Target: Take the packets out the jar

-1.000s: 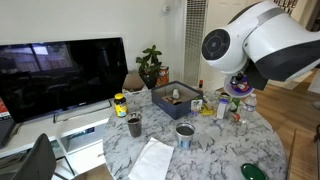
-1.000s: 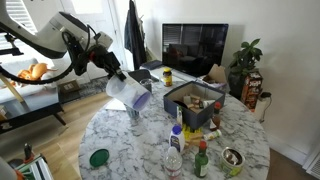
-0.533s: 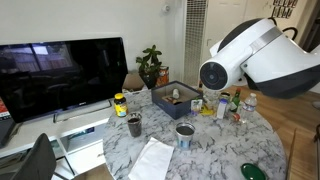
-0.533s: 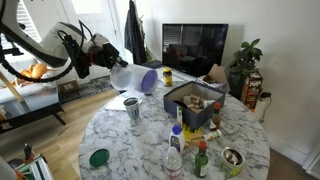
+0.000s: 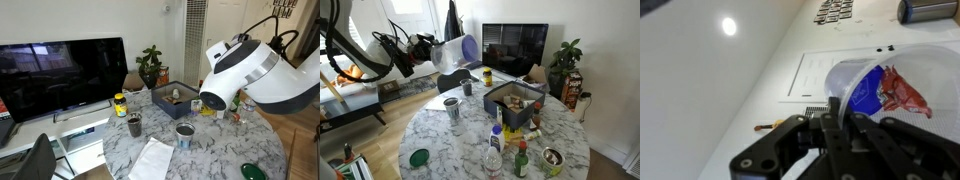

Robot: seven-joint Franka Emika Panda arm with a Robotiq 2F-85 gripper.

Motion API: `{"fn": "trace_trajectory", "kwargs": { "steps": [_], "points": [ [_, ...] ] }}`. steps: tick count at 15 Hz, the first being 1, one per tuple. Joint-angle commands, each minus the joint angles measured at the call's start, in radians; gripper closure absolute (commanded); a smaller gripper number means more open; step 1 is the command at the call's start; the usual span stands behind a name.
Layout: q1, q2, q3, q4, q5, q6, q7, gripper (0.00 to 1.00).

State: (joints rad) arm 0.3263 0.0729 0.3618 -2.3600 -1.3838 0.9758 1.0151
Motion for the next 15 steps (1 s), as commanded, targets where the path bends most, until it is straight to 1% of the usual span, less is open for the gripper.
{"fn": "trace_trajectory", "kwargs": {
  "steps": [1,3,4,5,6,8,9,10,11,12,13,15],
  "points": [
    [0.025,0.069,-0.004,-0.005,-0.121,-0.147,0.034,0.99],
    [0.030,0.100,-0.007,-0.005,-0.174,-0.231,0.049,0.99],
    [0.124,0.029,-0.197,-0.072,-0.254,-0.155,0.033,0.99],
    [0.132,0.036,-0.231,-0.076,-0.292,-0.171,0.036,0.99],
    [0.177,0.050,-0.301,-0.062,-0.314,-0.171,0.035,0.99],
    [0.186,0.076,-0.329,-0.023,-0.267,-0.170,0.033,0.99],
    [0.161,0.078,-0.283,-0.011,-0.211,-0.170,0.031,0.99],
    [0.088,0.067,-0.199,-0.007,-0.171,-0.149,0.027,0.99],
    [0.083,0.047,-0.180,-0.006,-0.125,-0.090,0.024,0.99],
    [0.079,0.040,-0.158,-0.005,-0.093,-0.059,0.025,0.99],
    [0.066,0.027,-0.126,-0.004,-0.066,-0.022,0.023,0.99],
    [0.059,0.002,-0.090,-0.007,-0.021,0.062,0.021,0.99]
  ]
}}
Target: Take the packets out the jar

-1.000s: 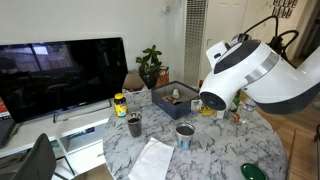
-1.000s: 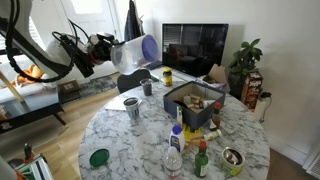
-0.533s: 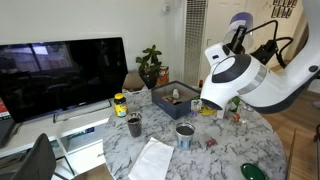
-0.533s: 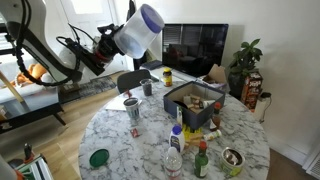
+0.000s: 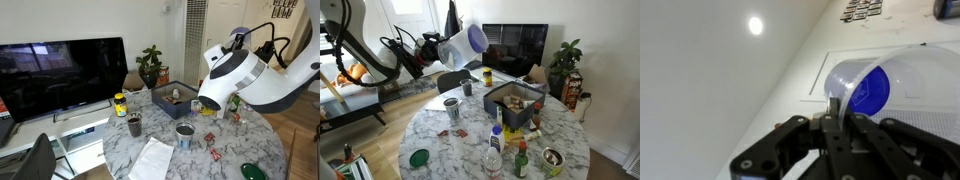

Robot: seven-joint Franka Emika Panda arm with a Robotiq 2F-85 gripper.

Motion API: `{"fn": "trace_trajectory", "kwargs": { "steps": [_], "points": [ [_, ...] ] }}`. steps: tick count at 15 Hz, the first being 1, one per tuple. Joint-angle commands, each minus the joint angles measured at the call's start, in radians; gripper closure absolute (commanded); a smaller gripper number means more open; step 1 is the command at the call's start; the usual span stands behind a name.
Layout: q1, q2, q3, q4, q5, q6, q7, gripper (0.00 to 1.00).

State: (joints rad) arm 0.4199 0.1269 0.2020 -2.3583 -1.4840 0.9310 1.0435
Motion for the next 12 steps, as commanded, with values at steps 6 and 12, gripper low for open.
{"fn": "trace_trajectory", "kwargs": {
  "steps": [6,12],
  "points": [
    [-0.077,-0.161,0.083,-0.053,0.148,0.453,0.000,0.99],
    [-0.117,-0.174,0.067,-0.036,0.164,0.672,-0.002,0.95]
  ]
}}
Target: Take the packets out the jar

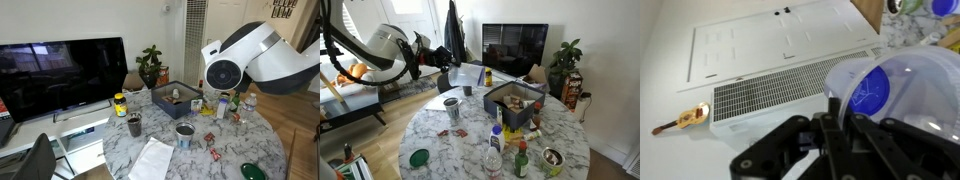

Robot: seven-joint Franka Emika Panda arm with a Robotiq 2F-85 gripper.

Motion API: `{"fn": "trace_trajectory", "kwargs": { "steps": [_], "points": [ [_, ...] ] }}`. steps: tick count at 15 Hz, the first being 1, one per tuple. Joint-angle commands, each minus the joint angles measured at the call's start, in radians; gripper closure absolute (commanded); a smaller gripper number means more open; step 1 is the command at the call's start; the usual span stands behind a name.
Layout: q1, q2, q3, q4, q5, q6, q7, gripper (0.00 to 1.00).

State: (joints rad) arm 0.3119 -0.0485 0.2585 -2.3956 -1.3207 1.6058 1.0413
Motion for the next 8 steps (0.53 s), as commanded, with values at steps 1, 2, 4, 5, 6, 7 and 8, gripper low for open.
{"fn": "trace_trajectory", "kwargs": {
  "steps": [1,2,4,5,6,7,8],
  "points": [
    [-0.016,-0.012,0.005,-0.004,0.008,0.041,-0.002,0.95],
    [-0.020,-0.021,0.003,-0.009,0.012,0.061,-0.003,0.95],
    [-0.021,-0.031,0.003,-0.016,0.016,0.068,-0.003,0.99],
    [-0.028,-0.054,-0.018,-0.022,0.066,0.207,-0.030,0.99],
    [-0.036,-0.042,-0.027,-0.015,0.085,0.251,-0.031,0.99],
    [-0.046,-0.031,-0.036,-0.015,0.096,0.314,-0.029,0.99],
    [-0.058,-0.032,-0.048,-0.020,0.106,0.382,-0.036,0.99]
  ]
}}
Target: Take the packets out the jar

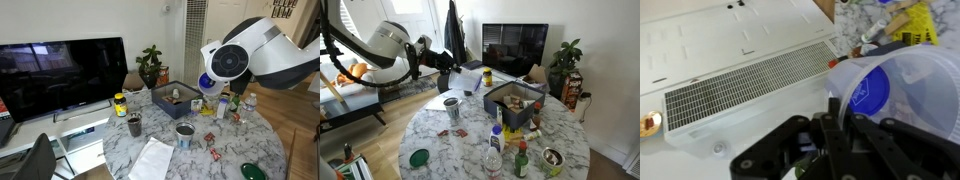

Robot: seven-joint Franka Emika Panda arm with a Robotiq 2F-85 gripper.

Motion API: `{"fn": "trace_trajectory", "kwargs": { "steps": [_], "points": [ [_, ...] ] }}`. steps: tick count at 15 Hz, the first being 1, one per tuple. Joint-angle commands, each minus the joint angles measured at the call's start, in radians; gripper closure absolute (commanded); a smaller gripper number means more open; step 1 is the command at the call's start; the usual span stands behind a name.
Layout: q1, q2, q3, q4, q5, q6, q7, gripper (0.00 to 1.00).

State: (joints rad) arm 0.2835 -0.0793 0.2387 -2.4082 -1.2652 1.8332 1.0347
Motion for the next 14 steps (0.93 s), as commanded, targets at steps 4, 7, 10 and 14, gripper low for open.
{"fn": "trace_trajectory", "kwargs": {
  "steps": [4,7,10,14],
  "points": [
    [-0.087,0.013,-0.084,-0.026,0.101,0.428,-0.093,0.99],
    [-0.135,0.048,-0.129,-0.044,0.133,0.637,-0.152,0.99],
    [-0.183,0.095,-0.168,-0.068,0.197,0.825,-0.246,0.99],
    [-0.190,0.113,-0.176,-0.061,0.204,0.837,-0.256,0.95]
  ]
}}
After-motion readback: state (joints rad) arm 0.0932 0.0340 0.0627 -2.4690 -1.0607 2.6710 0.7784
